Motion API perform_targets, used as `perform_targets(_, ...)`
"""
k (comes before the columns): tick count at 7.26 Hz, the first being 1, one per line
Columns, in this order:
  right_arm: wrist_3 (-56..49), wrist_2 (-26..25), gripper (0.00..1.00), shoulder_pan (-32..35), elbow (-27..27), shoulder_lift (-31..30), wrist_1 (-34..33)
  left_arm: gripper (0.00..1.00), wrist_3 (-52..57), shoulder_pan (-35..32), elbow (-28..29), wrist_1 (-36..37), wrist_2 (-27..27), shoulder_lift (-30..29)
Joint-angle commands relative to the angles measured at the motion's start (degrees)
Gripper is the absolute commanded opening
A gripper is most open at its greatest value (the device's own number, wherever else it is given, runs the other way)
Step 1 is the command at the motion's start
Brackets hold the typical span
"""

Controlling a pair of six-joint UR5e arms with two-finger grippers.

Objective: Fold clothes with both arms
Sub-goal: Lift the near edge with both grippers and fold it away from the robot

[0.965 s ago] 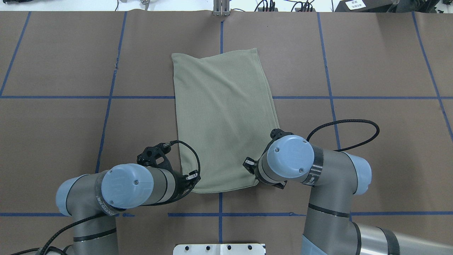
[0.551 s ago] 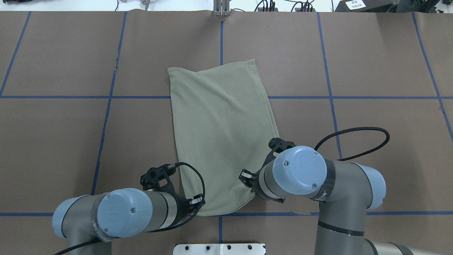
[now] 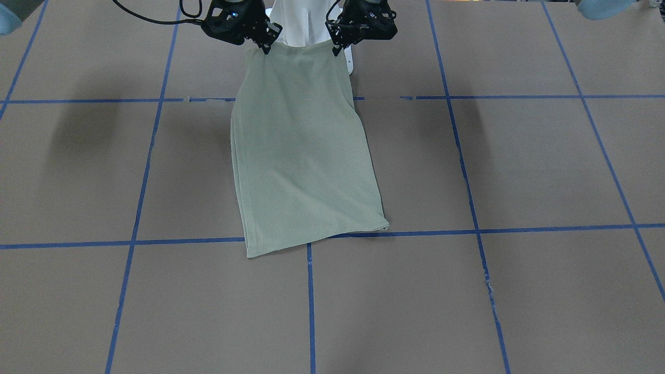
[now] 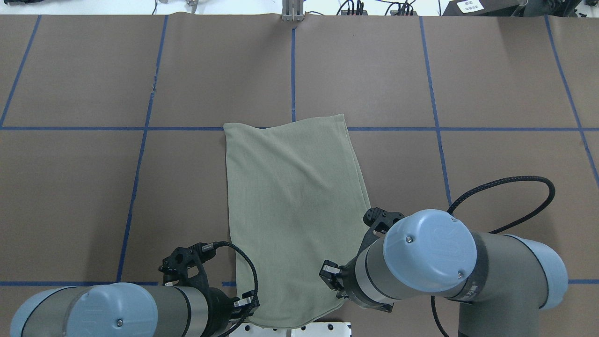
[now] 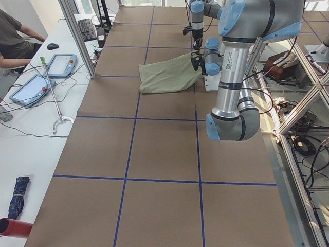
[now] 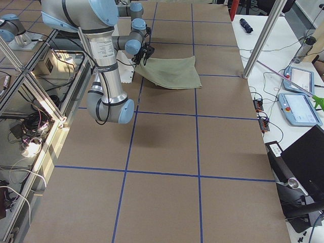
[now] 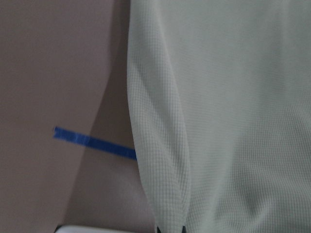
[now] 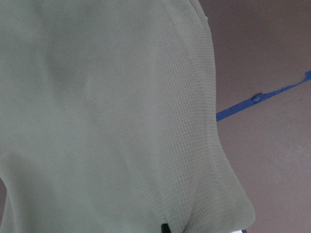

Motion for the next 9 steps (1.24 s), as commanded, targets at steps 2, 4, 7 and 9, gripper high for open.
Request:
perform_targets(2,-1.42,-0.68,0.00,7.16,-1.99,1.24,0.29,0.00,0.18,-6.33,1.19,0.96,-0.39,-1.72)
perform_targets(4,-6.33,-0.68,0.00,13.41,-11.25,7.19,2.65,0.00,0.54,-14.16,6.61,1.04,-0.74,-7.33)
perform_targets(7,-6.79,-0.60,0.00,19.84,-21.74,9.24,13.37,0.00,3.87,-21.64,13.22,0.08,-2.24,-9.64)
perform_targets(9,-7.06,-0.33,0.00,21.35,-29.98,14.49,14.70,0.00,4.76,-23.50,16.29,-0.27,-2.24,-11.21)
